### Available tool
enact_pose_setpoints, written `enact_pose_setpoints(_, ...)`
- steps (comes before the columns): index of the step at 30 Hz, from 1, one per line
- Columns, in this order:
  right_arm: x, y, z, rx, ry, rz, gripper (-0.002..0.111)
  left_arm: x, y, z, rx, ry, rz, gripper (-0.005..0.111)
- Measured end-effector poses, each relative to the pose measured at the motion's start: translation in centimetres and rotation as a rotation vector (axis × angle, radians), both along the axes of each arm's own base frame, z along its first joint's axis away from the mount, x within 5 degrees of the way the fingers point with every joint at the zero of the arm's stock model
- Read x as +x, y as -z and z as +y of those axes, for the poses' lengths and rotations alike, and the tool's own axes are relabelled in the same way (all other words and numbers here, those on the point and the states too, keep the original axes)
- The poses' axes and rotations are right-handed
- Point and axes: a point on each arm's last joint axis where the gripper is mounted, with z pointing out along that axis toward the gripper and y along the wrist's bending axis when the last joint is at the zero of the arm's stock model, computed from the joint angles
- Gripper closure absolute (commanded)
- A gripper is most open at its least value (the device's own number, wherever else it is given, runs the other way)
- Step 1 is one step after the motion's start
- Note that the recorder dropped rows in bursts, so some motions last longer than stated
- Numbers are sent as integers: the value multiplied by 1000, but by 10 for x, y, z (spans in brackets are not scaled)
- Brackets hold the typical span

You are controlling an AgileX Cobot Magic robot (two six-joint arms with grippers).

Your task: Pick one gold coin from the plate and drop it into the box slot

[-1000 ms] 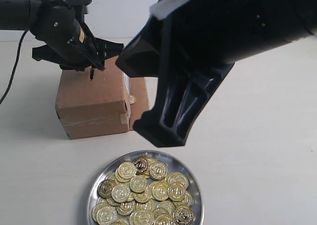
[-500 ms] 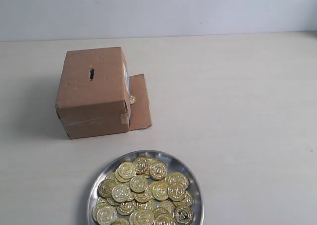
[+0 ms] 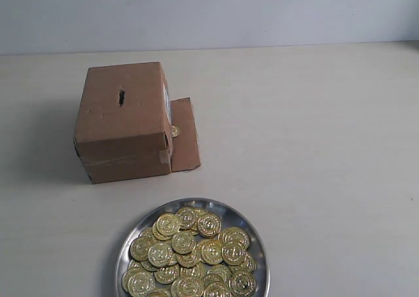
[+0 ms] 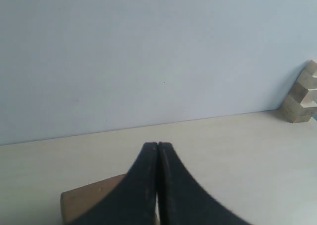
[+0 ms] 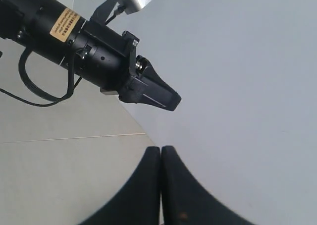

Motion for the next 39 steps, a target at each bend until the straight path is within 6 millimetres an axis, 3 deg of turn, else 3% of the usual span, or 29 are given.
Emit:
enact_pose_setpoints(7,-1,-1,-1,2,0,-2,108,-8,-5,6,-13,-7,-9,107)
enact_pose_setpoints(11,-2,-6,-10,32,17,0,108,-28,-21,31,-55,-58,-77,107)
enact_pose_setpoints(16,2,-17,-39,101,124,-6,108,-62,-41,69,-112,-171,-191,107)
enact_pose_setpoints(22,-3,-35,-92,171,342,-92,108,-119,-58,104,-171,-300,-349,107)
enact_pose_setpoints(25,-22,-46,-119,215,444,-165,108,-151,-63,116,-194,-356,-433,107)
enact_pose_setpoints(30,-72,-62,-152,291,566,-311,108,-198,-65,126,-219,-434,-554,107)
enact_pose_setpoints(39,-153,-68,-174,382,667,-518,108,-265,-59,129,-250,-505,-725,107)
